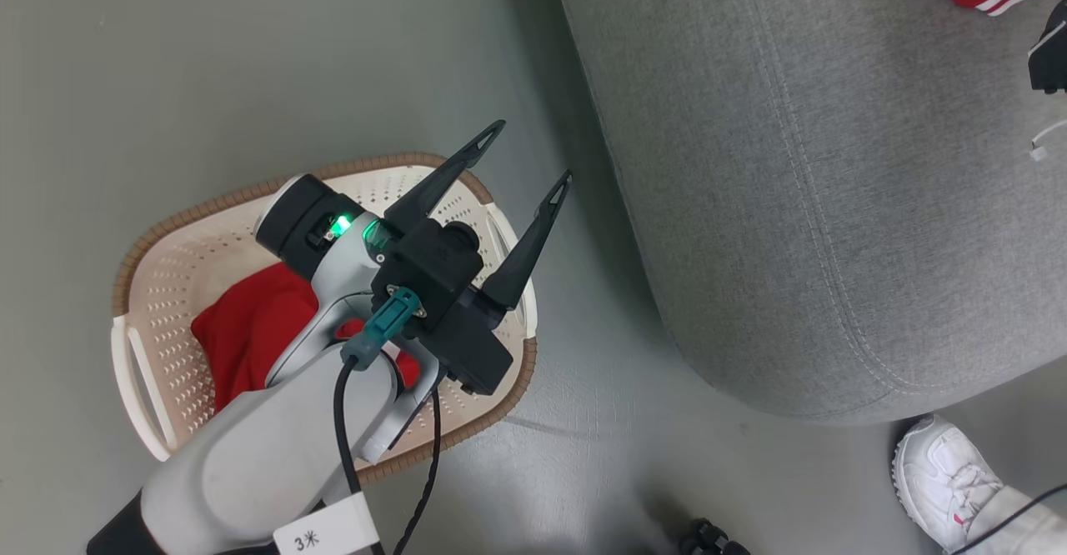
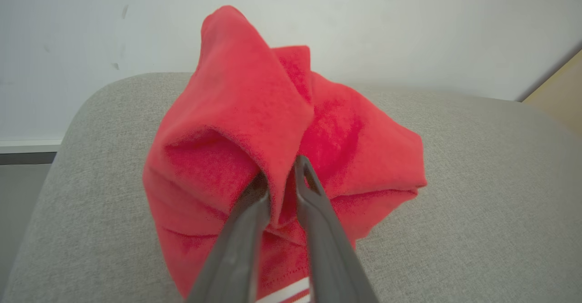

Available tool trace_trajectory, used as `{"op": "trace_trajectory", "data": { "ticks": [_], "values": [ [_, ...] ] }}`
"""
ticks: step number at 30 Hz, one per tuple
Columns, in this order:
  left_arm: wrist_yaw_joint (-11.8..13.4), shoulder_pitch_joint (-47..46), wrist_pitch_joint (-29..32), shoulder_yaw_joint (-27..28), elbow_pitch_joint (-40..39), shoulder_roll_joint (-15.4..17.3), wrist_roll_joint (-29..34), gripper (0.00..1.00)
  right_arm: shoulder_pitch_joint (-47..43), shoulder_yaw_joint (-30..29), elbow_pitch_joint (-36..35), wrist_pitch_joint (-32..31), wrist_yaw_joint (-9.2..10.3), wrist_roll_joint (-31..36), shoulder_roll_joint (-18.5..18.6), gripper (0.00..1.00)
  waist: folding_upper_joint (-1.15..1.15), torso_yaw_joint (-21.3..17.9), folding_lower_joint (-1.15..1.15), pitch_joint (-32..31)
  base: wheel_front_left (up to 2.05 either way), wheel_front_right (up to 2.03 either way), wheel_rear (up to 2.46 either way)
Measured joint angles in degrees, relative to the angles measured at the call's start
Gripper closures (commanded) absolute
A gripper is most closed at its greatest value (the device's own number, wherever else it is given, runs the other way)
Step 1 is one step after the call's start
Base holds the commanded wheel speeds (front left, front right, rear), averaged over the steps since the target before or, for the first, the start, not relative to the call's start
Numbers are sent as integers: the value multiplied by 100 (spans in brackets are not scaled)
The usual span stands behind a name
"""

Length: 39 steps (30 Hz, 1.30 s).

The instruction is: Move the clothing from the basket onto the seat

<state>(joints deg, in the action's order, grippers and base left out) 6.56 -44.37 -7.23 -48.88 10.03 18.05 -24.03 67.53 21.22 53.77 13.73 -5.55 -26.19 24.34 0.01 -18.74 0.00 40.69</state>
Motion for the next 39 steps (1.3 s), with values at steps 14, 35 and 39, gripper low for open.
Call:
{"op": "trace_trajectory", "data": {
  "ticks": [14,35,39],
  "values": [
    [8,462,-482,337,455,-141,-246,0,-612,143,-163,58,-25,211,-31,0,-1,81,-1,-704,0,0,0],
    [51,1808,-705,1526,1042,-274,-869,0,-2171,137,-1161,81,112,261,-576,0,-2,759,-2,-2336,0,0,0],
    [51,2241,-706,1905,1121,-270,-913,0,-2560,143,-1356,81,176,261,-777,0,-2,942,-1,-2664,0,0,0]
  ]
}}
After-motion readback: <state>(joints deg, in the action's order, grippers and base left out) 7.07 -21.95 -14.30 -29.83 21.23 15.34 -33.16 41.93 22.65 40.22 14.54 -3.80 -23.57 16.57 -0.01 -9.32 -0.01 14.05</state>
